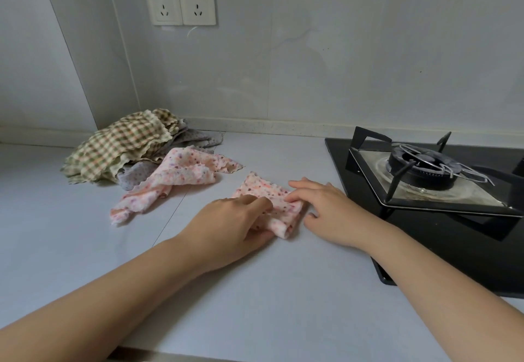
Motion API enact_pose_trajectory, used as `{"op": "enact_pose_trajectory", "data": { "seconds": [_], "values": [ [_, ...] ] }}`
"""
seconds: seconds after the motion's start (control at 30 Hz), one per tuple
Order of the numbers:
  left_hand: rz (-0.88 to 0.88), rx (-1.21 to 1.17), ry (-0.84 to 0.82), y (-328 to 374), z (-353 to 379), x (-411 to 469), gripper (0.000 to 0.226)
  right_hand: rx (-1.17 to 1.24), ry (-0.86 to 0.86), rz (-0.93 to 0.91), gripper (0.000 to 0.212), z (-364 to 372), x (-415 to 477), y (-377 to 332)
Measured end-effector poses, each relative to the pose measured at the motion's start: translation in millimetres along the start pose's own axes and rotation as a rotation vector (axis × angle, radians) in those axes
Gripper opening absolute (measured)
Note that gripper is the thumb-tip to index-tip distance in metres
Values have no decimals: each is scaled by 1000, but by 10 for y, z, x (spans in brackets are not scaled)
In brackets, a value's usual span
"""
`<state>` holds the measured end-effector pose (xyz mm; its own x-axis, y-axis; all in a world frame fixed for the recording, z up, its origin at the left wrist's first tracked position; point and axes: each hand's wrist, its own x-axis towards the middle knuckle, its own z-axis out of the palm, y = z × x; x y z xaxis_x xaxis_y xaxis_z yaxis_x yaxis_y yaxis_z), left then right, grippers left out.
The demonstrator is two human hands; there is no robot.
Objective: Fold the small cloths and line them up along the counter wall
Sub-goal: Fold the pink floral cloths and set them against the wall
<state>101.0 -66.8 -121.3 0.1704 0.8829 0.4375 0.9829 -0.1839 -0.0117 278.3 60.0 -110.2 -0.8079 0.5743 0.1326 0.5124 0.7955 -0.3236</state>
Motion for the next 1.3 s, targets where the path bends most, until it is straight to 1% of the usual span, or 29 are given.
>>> {"op": "enact_pose_trajectory", "data": {
  "seconds": [0.07,0.1,0.13,0.2,0.27,0.33,0.4,0.47,0.5,0.57,0.6,0.63,0.7,0.8,0.93,1.1,1.17,1.23,1.3],
  "values": [
    [36,24,24,10,29,12,33,49,-18,-14,58,1,1,-28],
    [4,1,45,7,35,10,29,69,-16,-19,58,-1,-2,-32],
    [-66,-56,68,8,22,6,26,93,-11,-24,58,-1,-3,-22],
    [-224,-236,126,1,1,-5,19,147,14,-48,54,4,-8,17],
    [-318,-444,195,-5,-15,5,14,241,63,-71,44,33,-3,32],
    [-381,-647,226,9,-36,36,12,480,133,-49,27,40,5,13],
    [-416,-793,246,26,-65,55,15,737,200,-26,15,7,4,-4],
    [-390,-930,268,46,-113,46,26,835,265,-24,7,-57,0,-2],
    [-342,-952,276,54,-138,31,32,886,279,-29,8,-85,-6,-8],
    [-211,-879,297,77,-193,9,42,1002,286,-41,19,-119,-14,-27],
    [-141,-820,317,86,-214,9,43,1046,288,-42,23,-124,-12,-31],
    [-82,-756,343,94,-232,14,41,1077,290,-46,25,-127,-13,-38],
    [-16,-655,385,113,-263,33,28,1133,294,-62,23,-141,-11,-25],
    [-40,-647,383,125,-296,44,17,1182,290,-89,24,-156,-16,15],
    [-95,-677,374,140,-313,38,18,1188,289,-112,25,-162,-19,25],
    [-124,-636,374,114,-308,46,19,1156,283,-128,22,-169,-35,-10],
    [-133,-645,369,120,-313,50,19,1103,312,-126,20,-174,-50,-42],
    [-128,-659,350,113,-319,52,15,1041,362,-131,23,-184,-63,-78],
    [-133,-662,308,94,-330,54,18,995,413,-142,25,-190,-73,-104]
  ]
}}
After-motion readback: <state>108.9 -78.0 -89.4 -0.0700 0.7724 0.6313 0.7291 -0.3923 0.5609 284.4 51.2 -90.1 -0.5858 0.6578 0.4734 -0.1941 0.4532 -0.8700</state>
